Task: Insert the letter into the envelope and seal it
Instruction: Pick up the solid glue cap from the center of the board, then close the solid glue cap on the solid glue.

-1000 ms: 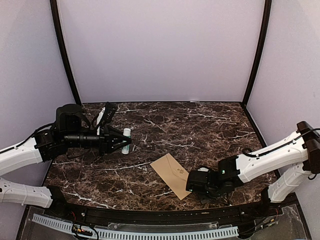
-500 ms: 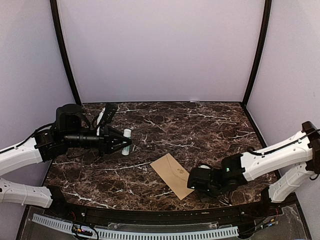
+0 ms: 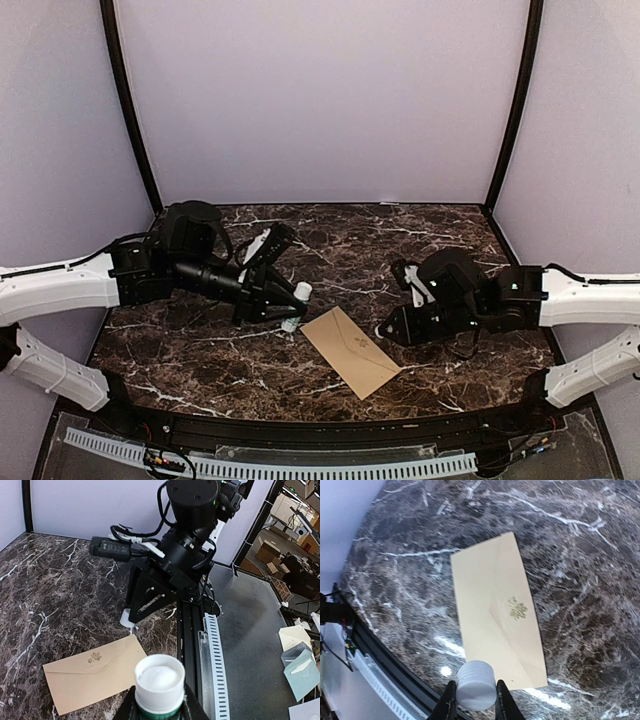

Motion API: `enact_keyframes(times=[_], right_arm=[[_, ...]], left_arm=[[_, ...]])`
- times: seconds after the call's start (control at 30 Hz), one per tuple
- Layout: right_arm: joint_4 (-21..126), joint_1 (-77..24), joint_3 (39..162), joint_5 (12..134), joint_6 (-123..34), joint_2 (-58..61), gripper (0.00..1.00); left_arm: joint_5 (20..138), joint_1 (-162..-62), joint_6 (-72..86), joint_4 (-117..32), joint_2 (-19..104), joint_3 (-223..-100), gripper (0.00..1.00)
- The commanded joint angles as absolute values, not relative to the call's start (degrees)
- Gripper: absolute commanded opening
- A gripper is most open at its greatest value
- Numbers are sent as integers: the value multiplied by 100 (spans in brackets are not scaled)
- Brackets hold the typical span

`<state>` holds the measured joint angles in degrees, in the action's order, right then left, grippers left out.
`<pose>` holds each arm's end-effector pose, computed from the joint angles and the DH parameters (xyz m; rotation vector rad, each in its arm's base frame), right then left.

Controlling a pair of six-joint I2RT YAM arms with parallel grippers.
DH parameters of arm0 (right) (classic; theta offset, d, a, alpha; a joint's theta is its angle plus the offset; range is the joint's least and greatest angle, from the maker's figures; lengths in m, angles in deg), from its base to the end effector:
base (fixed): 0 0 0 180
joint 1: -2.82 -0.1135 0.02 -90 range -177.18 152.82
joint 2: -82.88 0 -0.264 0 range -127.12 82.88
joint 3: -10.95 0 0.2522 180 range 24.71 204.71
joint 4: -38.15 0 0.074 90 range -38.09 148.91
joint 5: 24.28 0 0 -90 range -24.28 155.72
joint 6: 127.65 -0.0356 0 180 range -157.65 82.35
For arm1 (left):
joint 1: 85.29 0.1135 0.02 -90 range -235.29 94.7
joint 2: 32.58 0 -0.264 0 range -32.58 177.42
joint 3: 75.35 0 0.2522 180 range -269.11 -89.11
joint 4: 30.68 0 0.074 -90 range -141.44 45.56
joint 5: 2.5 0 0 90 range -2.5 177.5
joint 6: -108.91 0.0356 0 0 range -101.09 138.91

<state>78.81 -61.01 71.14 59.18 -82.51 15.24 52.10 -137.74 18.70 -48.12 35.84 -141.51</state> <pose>0.1107 0.2160 0.2435 -0.3633 2.5114 0.7045 0.1494 -0.2281 0.3143 1.2762 1.5882 -1.1894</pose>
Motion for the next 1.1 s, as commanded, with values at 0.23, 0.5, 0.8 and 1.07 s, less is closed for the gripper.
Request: enact_keyframes(times=[0.23, 0.5, 0.8, 1.07], right_arm=[[6228, -5962, 7144, 8554, -7290, 2281, 9], [5454, -6131, 7019, 8946, -7497, 2153, 10], [5217, -6170, 7042, 9058, -7535, 1944, 10], [4863, -6244, 7048, 9152, -7601, 1766, 11]], left_arm=[[5285, -14142, 2623, -5494, 3916, -14268, 0], [5239, -14390, 2646, -5528, 4019, -14232, 0], [5272, -14554, 2671, -5570, 4075, -14235, 0], [5209, -14606, 2651, -5556, 4119, -14228, 0]])
